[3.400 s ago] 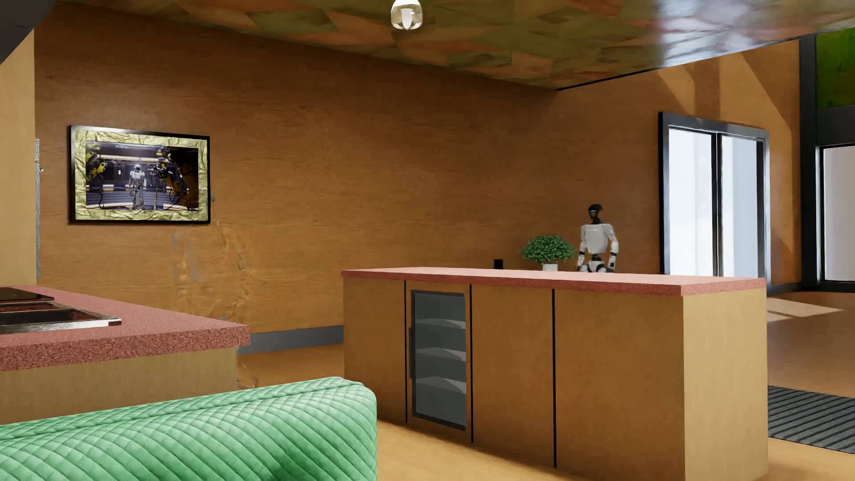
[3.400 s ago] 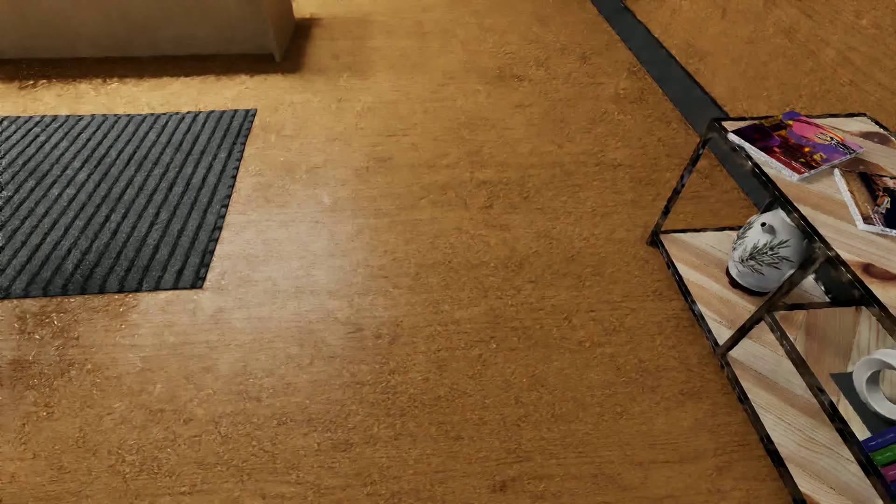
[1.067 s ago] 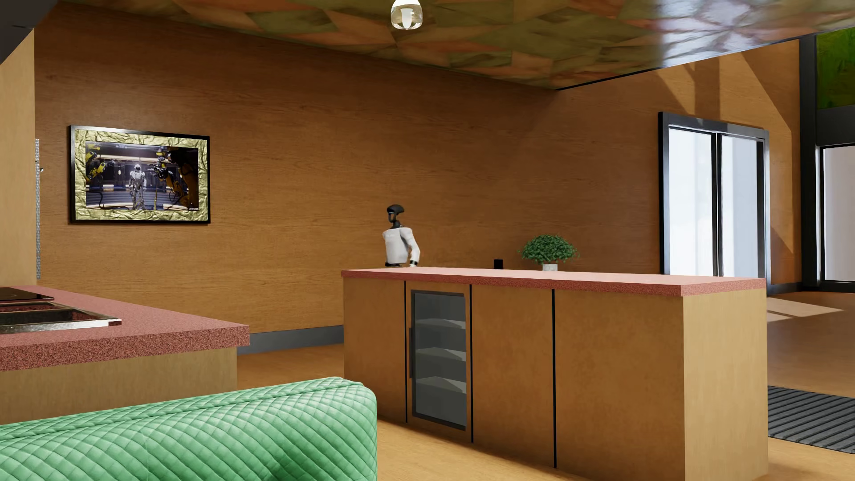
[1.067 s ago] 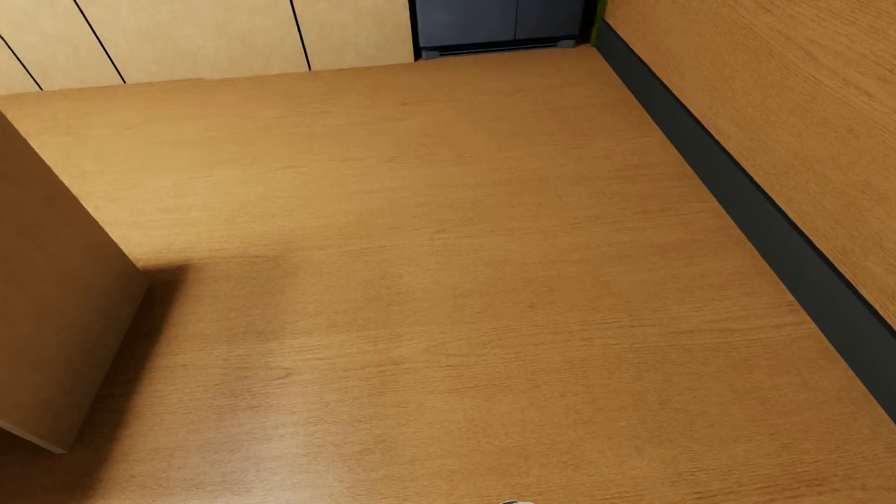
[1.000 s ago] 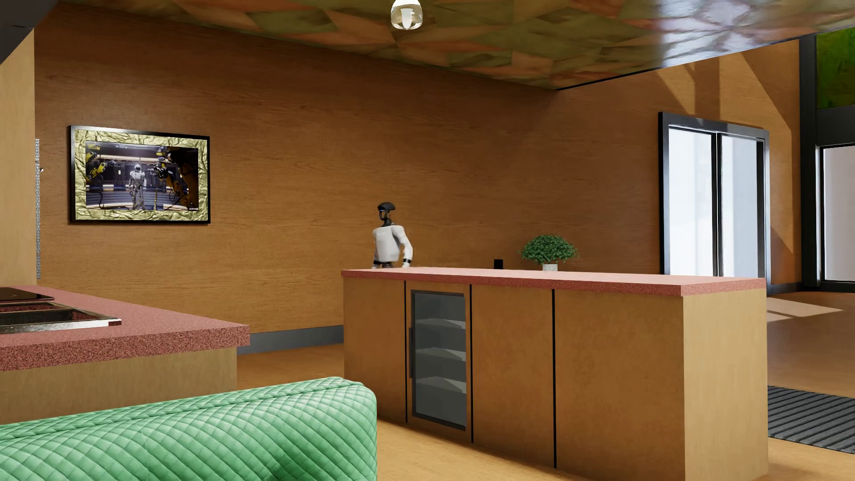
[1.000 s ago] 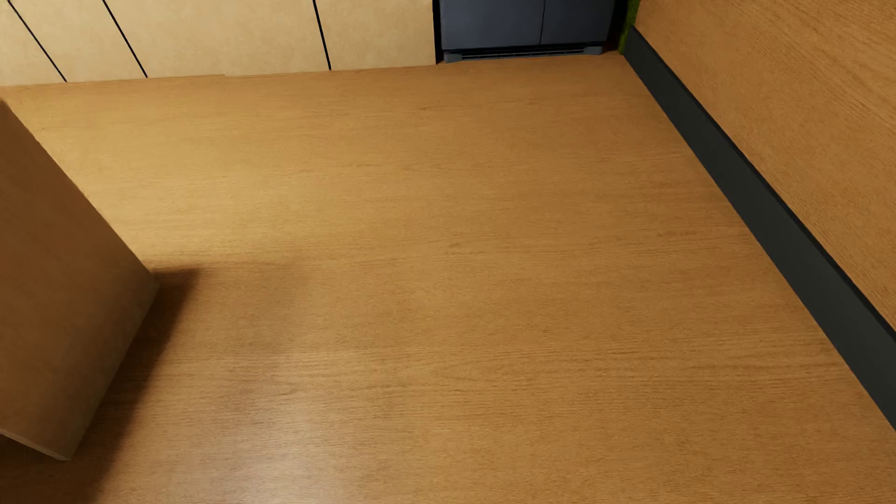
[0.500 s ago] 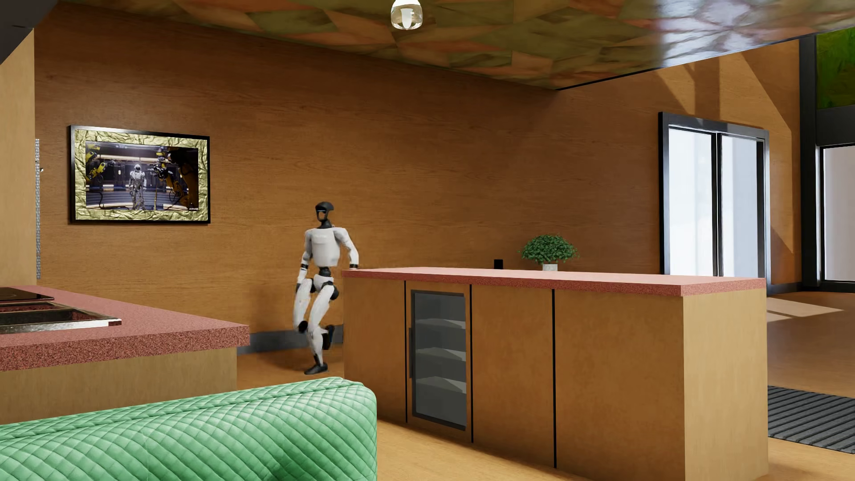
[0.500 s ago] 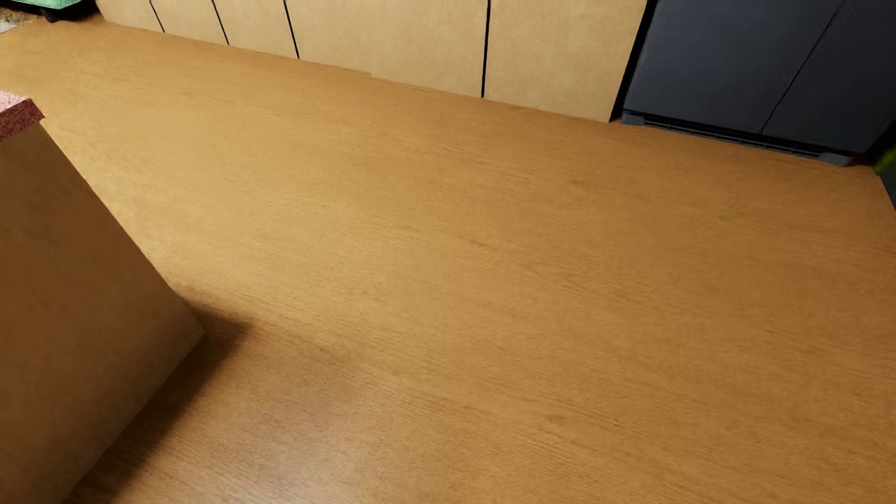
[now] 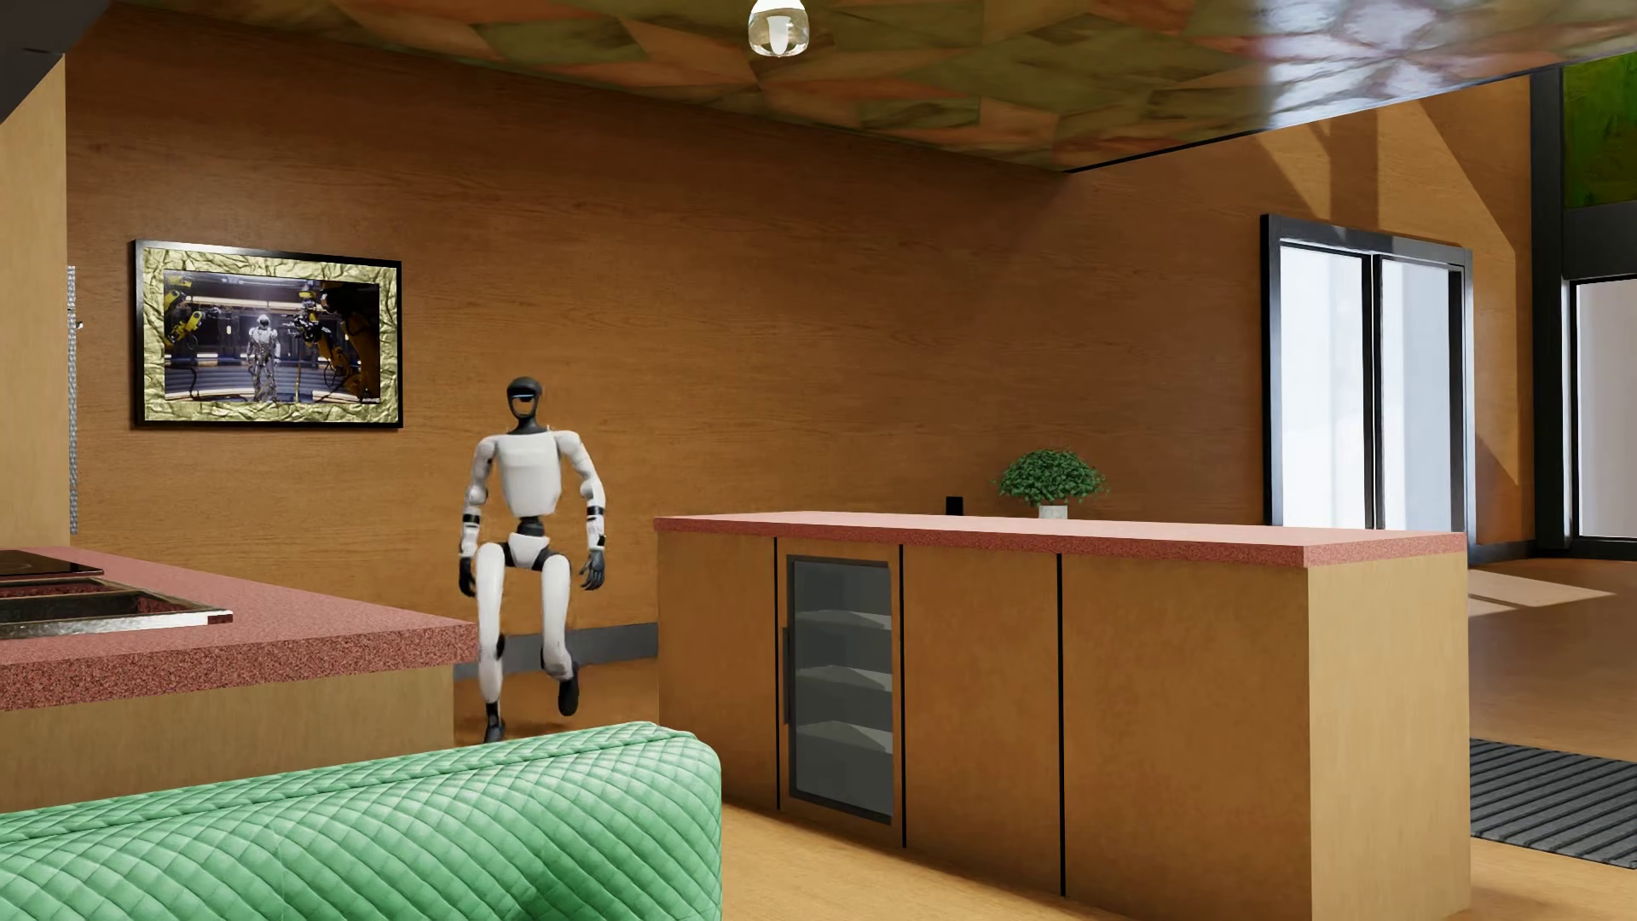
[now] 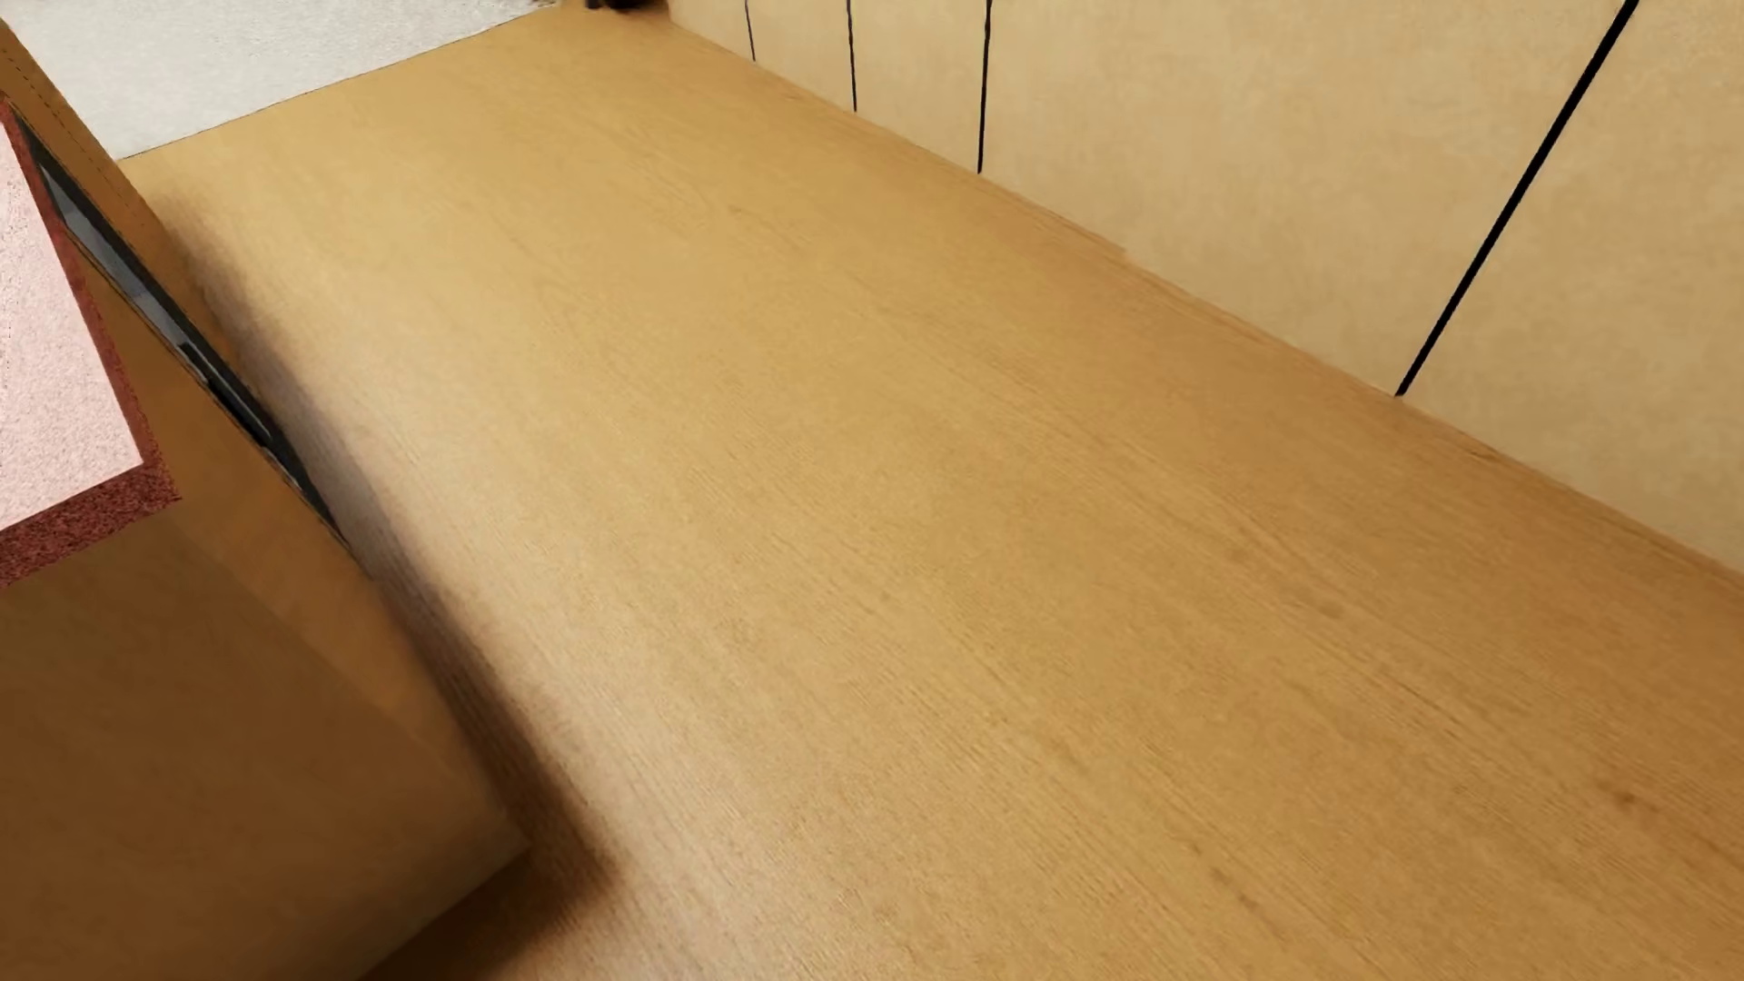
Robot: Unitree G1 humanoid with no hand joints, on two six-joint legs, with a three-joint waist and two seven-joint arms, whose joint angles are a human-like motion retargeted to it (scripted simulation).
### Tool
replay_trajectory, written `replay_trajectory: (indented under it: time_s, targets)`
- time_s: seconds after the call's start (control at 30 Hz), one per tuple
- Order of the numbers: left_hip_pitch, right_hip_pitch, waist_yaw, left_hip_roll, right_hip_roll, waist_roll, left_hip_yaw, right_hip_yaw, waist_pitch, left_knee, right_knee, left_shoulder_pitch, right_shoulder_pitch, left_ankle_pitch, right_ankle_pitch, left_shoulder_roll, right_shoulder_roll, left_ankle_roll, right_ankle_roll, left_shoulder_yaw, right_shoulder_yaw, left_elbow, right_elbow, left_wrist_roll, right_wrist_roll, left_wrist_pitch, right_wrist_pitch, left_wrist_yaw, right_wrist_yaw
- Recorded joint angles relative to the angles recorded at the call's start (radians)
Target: Walk towards the counter
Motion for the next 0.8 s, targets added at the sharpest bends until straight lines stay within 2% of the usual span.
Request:
replay_trajectory:
  time_s: [0.03, 0.07, 0.13, 0.2, 0.23, 0.27, 0.3, 0.33, 0.37, 0.4, 0.43, 0.47, 0.5, 0.53, 0.57, 0.6, 0.63, 0.67, 0.7, 0.73, 0.77, 0.8]
  targets:
    - [-0.098, 0.142, 0.059, -0.024, -0.008, -0.027, 0.000, 0.000, 0.013, 0.006, -0.069, 0.020, -0.027, -0.137, -0.073, 0.011, -0.017, 0.000, 0.000, -0.015, 0.005, 0.026, -0.046, 0.000, 0.000, 0.000, 0.000, 0.000, 0.000]
    - [-0.167, 0.289, 0.123, -0.039, -0.025, -0.051, 0.000, 0.000, 0.030, -0.078, -0.143, 0.044, -0.046, -0.197, -0.152, 0.026, -0.038, 0.000, 0.000, -0.021, 0.001, 0.047, -0.110, 0.000, 0.000, 0.000, 0.000, 0.000, 0.000]
    - [-0.311, 0.495, 0.229, -0.034, -0.062, -0.086, 0.000, 0.000, 0.030, -0.371, -0.255, 0.086, -0.118, -0.189, -0.311, 0.050, -0.051, 0.000, 0.000, 0.008, -0.063, 0.081, -0.175, 0.000, 0.000, 0.000, 0.000, 0.000, 0.000]
    - [-0.391, 0.625, 0.310, -0.002, -0.083, -0.092, 0.000, 0.000, 0.010, -0.745, -0.294, 0.105, -0.209, -0.131, -0.428, 0.062, -0.070, 0.000, 0.000, 0.033, -0.099, 0.116, -0.243, 0.000, 0.000, 0.000, 0.000, 0.000, 0.000]
    - [-0.426, 0.673, 0.341, 0.019, -0.094, -0.092, 0.000, 0.000, -0.001, -0.845, -0.287, 0.116, -0.244, -0.138, -0.448, 0.066, -0.077, 0.000, 0.000, 0.047, -0.114, 0.132, -0.269, 0.000, 0.000, 0.000, 0.000, 0.000, 0.000]
    - [-0.457, 0.721, 0.373, 0.035, -0.124, -0.101, 0.000, 0.000, 0.000, -0.835, -0.267, 0.128, -0.260, -0.150, -0.435, 0.069, -0.079, 0.000, 0.000, 0.057, -0.135, 0.146, -0.298, 0.000, 0.000, 0.000, 0.000, 0.000, 0.000]
    - [-0.476, 0.760, 0.402, 0.037, -0.162, -0.113, 0.000, 0.000, 0.004, -0.753, -0.218, 0.139, -0.256, -0.141, -0.380, 0.070, -0.071, 0.000, 0.000, 0.059, -0.154, 0.165, -0.320, 0.000, 0.000, 0.000, 0.000, 0.000, 0.000]
    - [-0.492, 0.763, 0.412, 0.023, -0.192, -0.133, 0.000, 0.000, -0.006, -0.645, -0.121, 0.147, -0.235, -0.102, -0.264, 0.067, -0.051, 0.000, 0.000, 0.057, -0.169, 0.194, -0.328, 0.000, 0.000, 0.000, 0.000, 0.000, 0.000]
    - [-0.501, 0.720, 0.400, -0.006, -0.215, -0.159, 0.000, 0.000, -0.020, -0.537, 0.038, 0.147, -0.204, -0.058, -0.091, 0.062, -0.024, 0.000, 0.000, 0.046, -0.173, 0.228, -0.316, 0.000, 0.000, 0.000, 0.000, 0.000, 0.000]
    - [-0.454, 0.653, 0.365, -0.058, -0.231, -0.182, 0.000, 0.000, -0.005, -0.470, 0.250, 0.138, -0.168, -0.065, 0.077, 0.056, -0.003, 0.000, 0.000, 0.038, -0.162, 0.248, -0.294, 0.000, 0.000, 0.000, 0.000, 0.000, 0.000]
    - [-0.366, 0.563, 0.321, -0.110, -0.230, -0.190, 0.000, 0.000, 0.022, -0.464, 0.473, 0.126, -0.138, -0.105, 0.131, 0.046, 0.008, 0.000, 0.000, 0.045, -0.130, 0.233, -0.272, 0.000, 0.000, 0.000, 0.000, 0.000, 0.000]
    - [-0.273, 0.450, 0.272, -0.136, -0.209, -0.185, 0.000, 0.000, 0.035, -0.495, 0.644, 0.115, -0.122, -0.135, 0.063, 0.032, 0.023, 0.000, 0.000, 0.052, -0.078, 0.198, -0.226, 0.000, 0.000, 0.000, 0.000, 0.000, 0.000]
    - [-0.168, 0.325, 0.218, -0.138, -0.171, -0.168, 0.000, 0.000, 0.037, -0.559, 0.715, 0.103, -0.093, -0.144, -0.004, 0.018, 0.047, 0.000, 0.000, 0.069, -0.065, 0.144, -0.170, 0.000, 0.000, 0.000, 0.000, 0.000, 0.000]
    - [-0.062, 0.217, 0.152, -0.130, -0.131, -0.142, 0.000, 0.000, 0.034, -0.632, 0.668, 0.094, -0.043, -0.145, -0.003, 0.004, 0.065, 0.000, 0.000, 0.090, -0.073, 0.072, -0.131, 0.000, 0.000, 0.000, 0.000, 0.000, 0.000]
    - [0.045, 0.133, 0.083, -0.125, -0.110, -0.126, 0.000, 0.000, 0.036, -0.705, 0.522, 0.085, 0.002, -0.146, 0.055, 0.000, 0.066, 0.000, 0.000, 0.107, -0.036, -0.010, -0.094, 0.000, 0.000, 0.000, 0.000, 0.000, 0.000]
    - [0.137, 0.064, 0.022, -0.109, -0.097, -0.112, 0.000, 0.000, 0.034, -0.763, 0.312, 0.067, 0.046, -0.150, 0.127, 0.001, 0.063, 0.000, 0.000, 0.115, -0.002, -0.094, -0.060, 0.000, 0.000, 0.000, 0.000, 0.000, 0.000]
    - [0.209, 0.007, -0.027, -0.095, -0.100, -0.107, 0.000, 0.000, 0.030, -0.800, 0.090, 0.035, 0.083, -0.163, 0.132, 0.006, 0.060, 0.000, 0.000, 0.119, 0.019, -0.168, -0.031, 0.000, 0.000, 0.000, 0.000, 0.000, 0.000]
    - [0.265, -0.036, -0.067, -0.091, -0.116, -0.113, 0.000, 0.000, 0.024, -0.820, -0.097, -0.009, 0.107, -0.188, -0.011, 0.018, 0.051, 0.000, 0.000, 0.121, 0.075, -0.231, 0.000, 0.000, 0.000, 0.000, 0.000, 0.000, 0.000]
    - [0.317, -0.067, -0.105, -0.084, -0.135, -0.120, 0.000, 0.000, 0.018, -0.826, -0.203, -0.051, 0.128, -0.223, -0.264, 0.030, 0.038, 0.000, 0.000, 0.128, 0.156, -0.281, 0.024, 0.000, 0.000, 0.000, 0.000, 0.000, 0.000]
    - [0.366, -0.101, -0.146, -0.073, -0.163, -0.125, 0.000, 0.000, 0.016, -0.819, -0.216, -0.081, 0.157, -0.251, -0.437, 0.035, 0.029, 0.000, 0.000, 0.150, 0.186, -0.320, 0.034, 0.000, 0.000, 0.000, 0.000, 0.000, 0.000]
    - [0.416, -0.134, -0.180, -0.059, -0.181, -0.122, 0.000, 0.000, 0.022, -0.809, -0.209, -0.099, 0.181, -0.248, -0.428, 0.033, 0.024, 0.000, 0.000, 0.178, 0.211, -0.341, 0.051, 0.000, 0.000, 0.000, 0.000, 0.000, 0.000]
    - [0.455, -0.164, -0.201, -0.033, -0.171, -0.110, 0.000, 0.000, 0.024, -0.776, -0.188, -0.097, 0.199, -0.189, -0.270, 0.025, 0.023, 0.000, 0.000, 0.207, 0.225, -0.346, 0.071, 0.000, 0.000, 0.000, 0.000, 0.000, 0.000]
